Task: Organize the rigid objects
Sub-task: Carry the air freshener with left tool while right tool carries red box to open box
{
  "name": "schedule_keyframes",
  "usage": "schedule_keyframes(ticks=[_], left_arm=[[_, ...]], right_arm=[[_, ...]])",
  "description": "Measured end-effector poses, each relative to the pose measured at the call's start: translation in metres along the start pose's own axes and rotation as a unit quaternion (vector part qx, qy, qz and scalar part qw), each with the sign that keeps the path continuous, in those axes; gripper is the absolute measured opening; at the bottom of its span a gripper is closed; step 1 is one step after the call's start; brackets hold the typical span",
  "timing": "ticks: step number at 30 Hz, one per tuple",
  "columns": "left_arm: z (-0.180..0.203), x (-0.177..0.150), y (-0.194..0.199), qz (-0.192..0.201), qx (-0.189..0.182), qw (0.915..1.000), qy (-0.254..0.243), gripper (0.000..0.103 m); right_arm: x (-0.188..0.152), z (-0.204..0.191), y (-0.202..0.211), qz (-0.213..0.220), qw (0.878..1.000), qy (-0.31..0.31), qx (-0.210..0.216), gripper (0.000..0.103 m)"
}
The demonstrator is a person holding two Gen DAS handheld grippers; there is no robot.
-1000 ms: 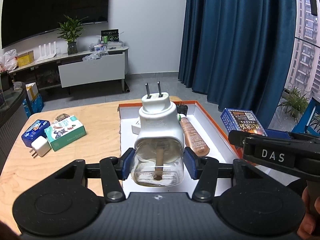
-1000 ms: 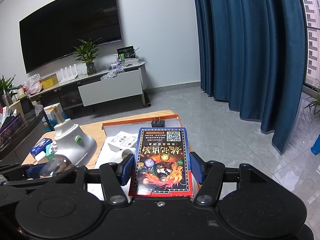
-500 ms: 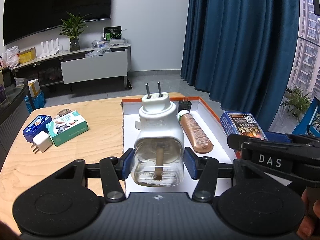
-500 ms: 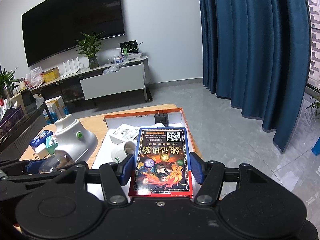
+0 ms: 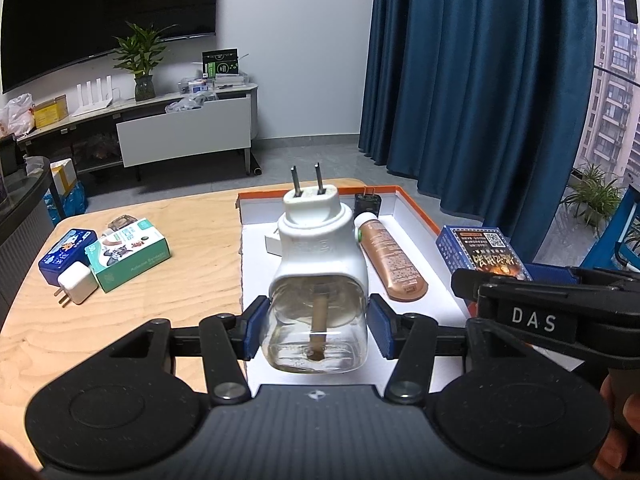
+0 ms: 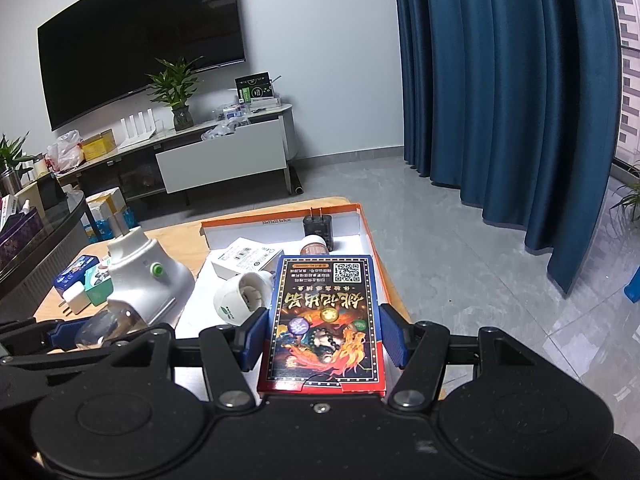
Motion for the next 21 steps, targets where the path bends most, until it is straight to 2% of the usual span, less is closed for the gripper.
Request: schedule_keyframes(ticks=[10,21], left_arm=[[-0.004,0.012,-0.015,0.001,0.006,1.0,-0.002,0.054],[-0.008,0.03,-0.04,0.004,0.01,0.9999,-0.008,0.054]], right_arm=[[0.004,0.002,-0.017,-0.006,1.0,0.005,0.005,0.071],[0.029,0.015,-0.046,-0.01,1.0,0.006,0.014,0.071]])
Point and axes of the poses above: each gripper's, at about its wrist camera, not at the fingertips, and y roughly against the way its jaws point, z to its right, x to its top, the point moved 9 cm from there along -y, roughly the way its jaws point, and after that the axes turned 6 degrees about y, right-handed, at the moved point
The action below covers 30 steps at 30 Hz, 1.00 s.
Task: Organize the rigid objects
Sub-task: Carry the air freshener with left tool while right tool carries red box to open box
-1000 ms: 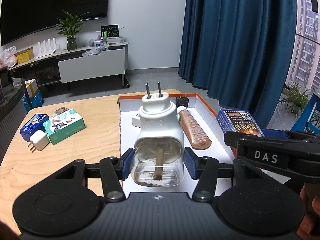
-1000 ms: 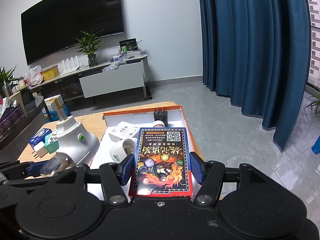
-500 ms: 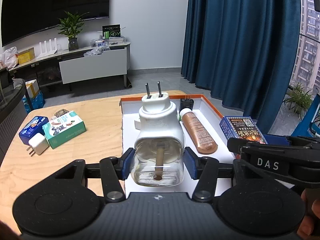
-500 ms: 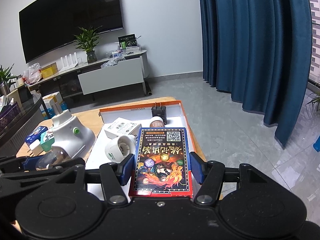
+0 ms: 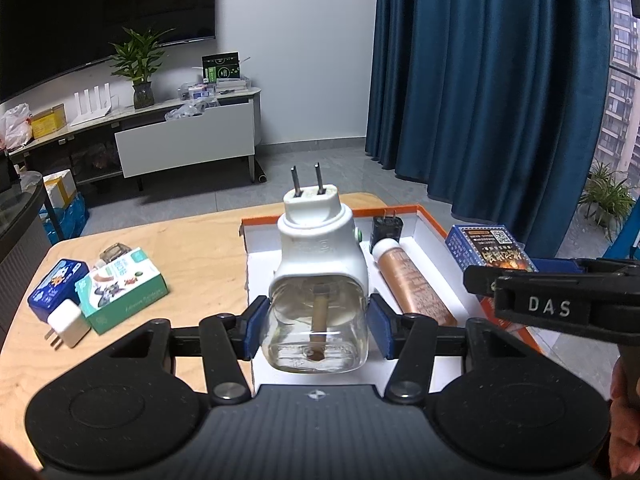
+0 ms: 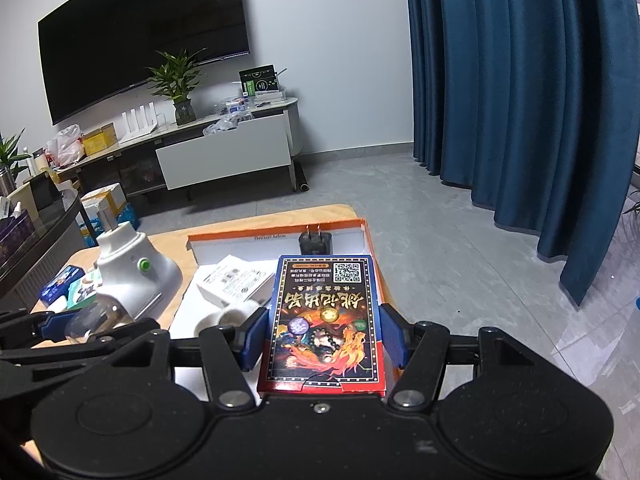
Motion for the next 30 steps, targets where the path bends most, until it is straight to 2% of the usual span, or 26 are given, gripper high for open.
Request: schedule_keyframes(ticks=[12,30], left_arm=[[0.0,0.025,-0.03,0.003,0.002,1.0,-0.004,0.054],[-0.004,0.032,-0.063,-0.026,0.004,0.9997,-0.001,0.054]], right_arm=[[0.021,0.004,-0.033,-0.005,1.0,0.01,0.01,0.071],[0.028,0.004,-0.068,-0.019,0.999,0.008,0.027,0.071]])
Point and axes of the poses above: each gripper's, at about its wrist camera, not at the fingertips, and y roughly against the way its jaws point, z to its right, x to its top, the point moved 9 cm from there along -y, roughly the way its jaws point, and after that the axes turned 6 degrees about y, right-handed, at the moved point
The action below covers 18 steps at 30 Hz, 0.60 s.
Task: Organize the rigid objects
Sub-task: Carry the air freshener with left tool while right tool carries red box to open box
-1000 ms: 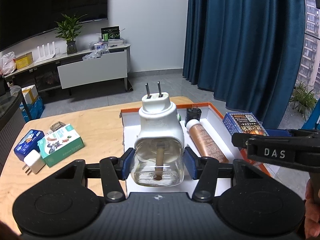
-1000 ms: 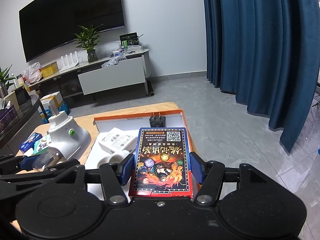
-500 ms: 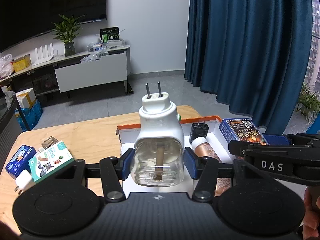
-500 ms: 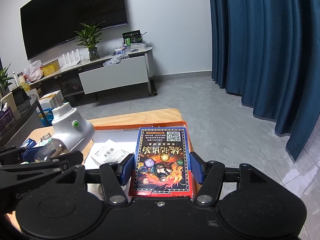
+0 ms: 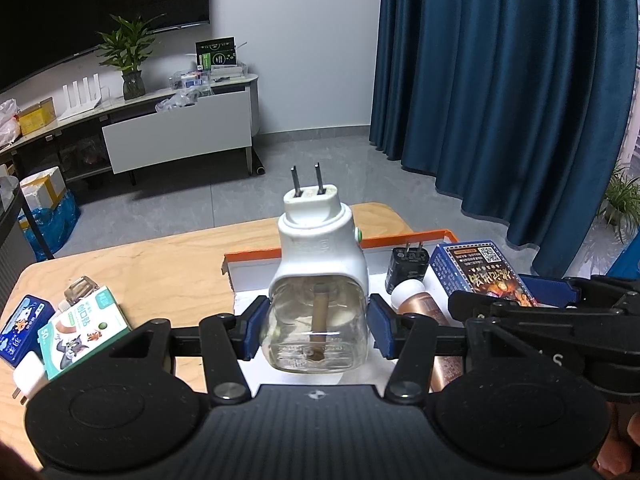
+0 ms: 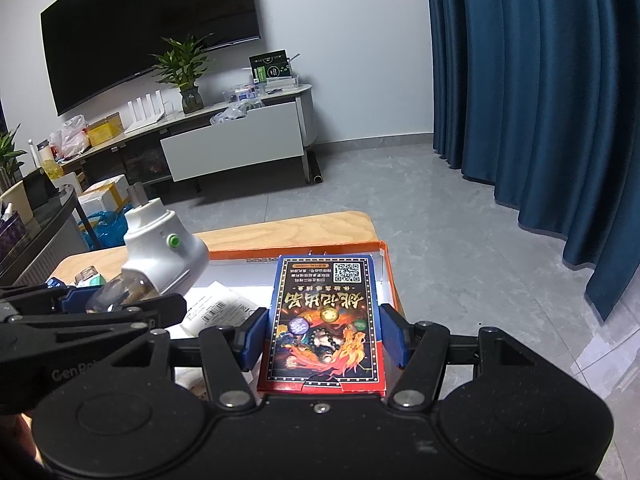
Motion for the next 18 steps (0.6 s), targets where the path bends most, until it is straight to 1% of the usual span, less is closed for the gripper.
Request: schedule_keyframes(ticks=[8,14,18], left_arm=[[-0.004,0.0,-0.007,-0.01,-0.002,0.9999,0.001,0.054],[-0.005,0.0,-0.019,-0.027,-0.015,0.9995,0.007,0.054],[-0.006,0.0,-0.025,-0.033,-0.019,0.9993,0.006,0.054]], right_arm=[[0.001,-0.002,-0.009,-0.006,1.0,0.002,-0.002,0.071],[0.0,-0.004,-0.016,-0.013,1.0,0.002,-0.005,0.071],[0.003,-0.004,-0.022,-0.012,1.0,-0.013,0.003,0.072]])
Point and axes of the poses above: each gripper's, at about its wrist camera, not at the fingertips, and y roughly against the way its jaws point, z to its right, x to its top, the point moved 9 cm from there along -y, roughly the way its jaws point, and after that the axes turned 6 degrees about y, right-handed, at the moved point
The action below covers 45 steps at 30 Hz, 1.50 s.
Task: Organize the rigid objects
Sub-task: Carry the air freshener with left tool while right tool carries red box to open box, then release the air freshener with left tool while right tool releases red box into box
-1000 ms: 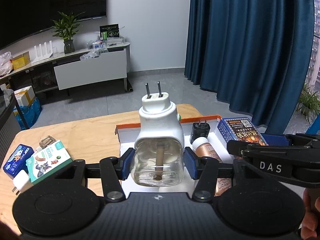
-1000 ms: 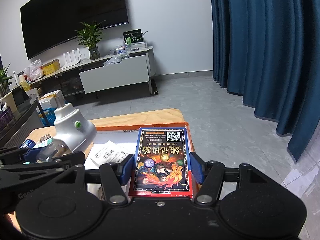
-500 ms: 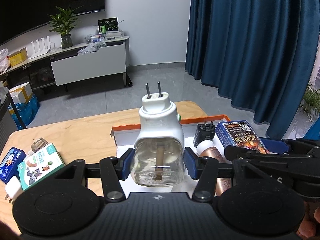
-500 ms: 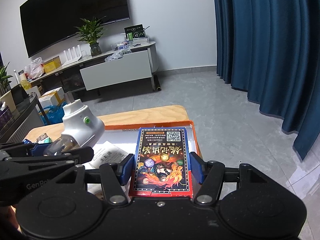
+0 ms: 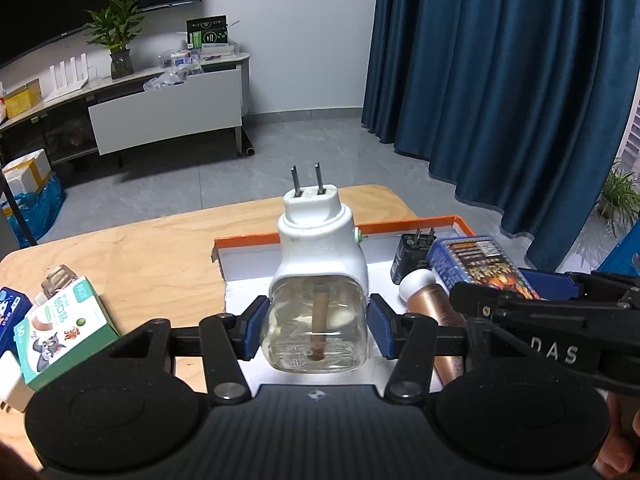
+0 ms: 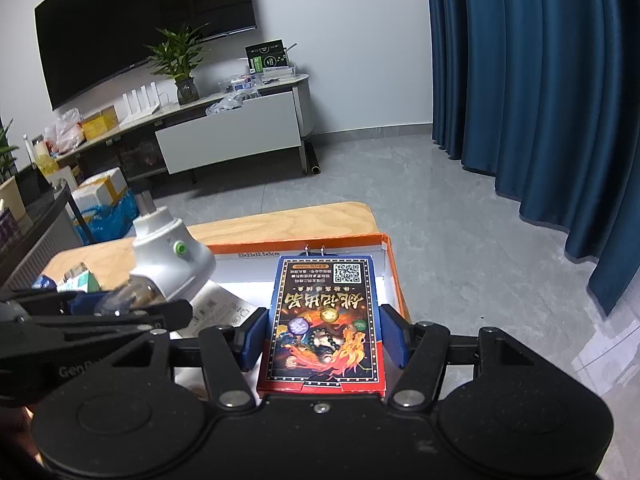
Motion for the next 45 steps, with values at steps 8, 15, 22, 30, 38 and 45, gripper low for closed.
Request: schedule_keyframes(ticks=[8,15,22,30,38,45], left_arm=[[0.001,-0.001,-0.011,-0.013,-0.009,0.9999,-0.003,0.054],[0.016,-0.007,-0.022,-0.037,-0.035,0.9987,0.002,0.054],[0.015,-0.003,-0.005,-0.017,-0.047,0.9987,0.01,0.067],[-0.007,-0.003,0.026,0.004,-0.026,0.9993,0.027,0.068],[-0.045,-0.016,0.05,0.009,-0.005,0.998,0.062,0.068],[-0.088,-0.022,0.079,0.026,0.027,0.9952,0.091,0.068]], right_arm=[[0.01,0.012,0.007,0.027,0.999,-0.033,-0.001,0.079],[0.016,0.016,0.014,0.047,0.999,-0.023,-0.016,0.079],[0.014,0.016,0.016,0.055,0.998,-0.021,-0.016,0.08],[0.012,0.007,0.032,0.076,0.997,-0.008,-0.011,0.083],[0.018,-0.026,0.057,0.087,0.996,0.032,-0.003,0.083],[0.016,-0.069,0.063,0.085,0.995,0.057,0.022,0.084]])
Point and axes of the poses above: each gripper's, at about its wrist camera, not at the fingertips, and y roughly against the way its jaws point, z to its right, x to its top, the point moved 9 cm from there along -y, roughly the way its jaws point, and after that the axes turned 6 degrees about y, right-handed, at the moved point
